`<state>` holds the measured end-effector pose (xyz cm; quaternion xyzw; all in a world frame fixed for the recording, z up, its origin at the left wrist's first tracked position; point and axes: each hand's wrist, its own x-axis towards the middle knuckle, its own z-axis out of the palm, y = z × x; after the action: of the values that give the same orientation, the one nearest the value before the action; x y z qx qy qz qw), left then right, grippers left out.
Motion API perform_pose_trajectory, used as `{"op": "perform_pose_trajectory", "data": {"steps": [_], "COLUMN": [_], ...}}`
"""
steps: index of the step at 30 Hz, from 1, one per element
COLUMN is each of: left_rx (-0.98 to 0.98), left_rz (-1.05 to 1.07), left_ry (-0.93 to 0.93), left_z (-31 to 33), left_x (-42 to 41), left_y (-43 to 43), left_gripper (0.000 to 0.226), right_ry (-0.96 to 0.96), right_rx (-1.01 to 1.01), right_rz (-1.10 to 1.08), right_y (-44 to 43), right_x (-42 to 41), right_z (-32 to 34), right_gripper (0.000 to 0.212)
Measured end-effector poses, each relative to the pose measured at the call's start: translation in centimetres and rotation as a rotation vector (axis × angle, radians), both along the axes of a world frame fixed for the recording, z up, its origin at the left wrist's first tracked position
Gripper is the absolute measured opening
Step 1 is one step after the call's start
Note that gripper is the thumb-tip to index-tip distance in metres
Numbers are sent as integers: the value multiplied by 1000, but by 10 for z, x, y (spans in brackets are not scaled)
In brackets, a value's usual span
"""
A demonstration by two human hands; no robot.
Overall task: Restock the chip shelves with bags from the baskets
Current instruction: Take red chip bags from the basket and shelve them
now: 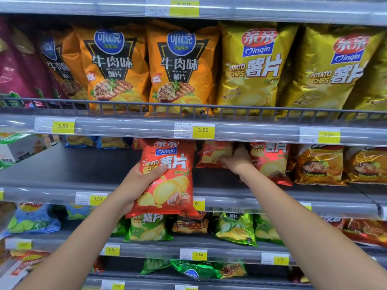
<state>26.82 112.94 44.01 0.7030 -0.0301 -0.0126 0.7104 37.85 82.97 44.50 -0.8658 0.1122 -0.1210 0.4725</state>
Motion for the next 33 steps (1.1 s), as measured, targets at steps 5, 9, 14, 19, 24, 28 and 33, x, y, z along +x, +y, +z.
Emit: {"op": "perform_pose_trajectory", "data": {"steps": [5,9,14,19,24,28,33], "left_rx": [37,44,34,67,232,406,526], "left_rz": [-58,-84,-152,-266,-253,-212,-200], "left_ry": [44,87,68,97,-7,-54,-51], "left_z": [13,23,27,32,25,12,-1], "left_x": [8,17,31,43,54,68,87], "left_y": [-40,-75,-111,-118,-107,-103,-102], "left_gripper": [45,43,65,86,88,90,114], "right_ry": [-37,193,188,119,54,46,11], "right_rx": [138,178,101,186,276,181,165], "right_rz": [192,417,392,265,222,184,142], "right_y": [-8,-18,-29,-39,-39,-32,-24], "right_x": [-60,-100,-109,-106,-95,-80,-65], "right_z": [16,24,18,16,20,6,-11], "right_gripper": [27,56,68,61,39,69,89]}}
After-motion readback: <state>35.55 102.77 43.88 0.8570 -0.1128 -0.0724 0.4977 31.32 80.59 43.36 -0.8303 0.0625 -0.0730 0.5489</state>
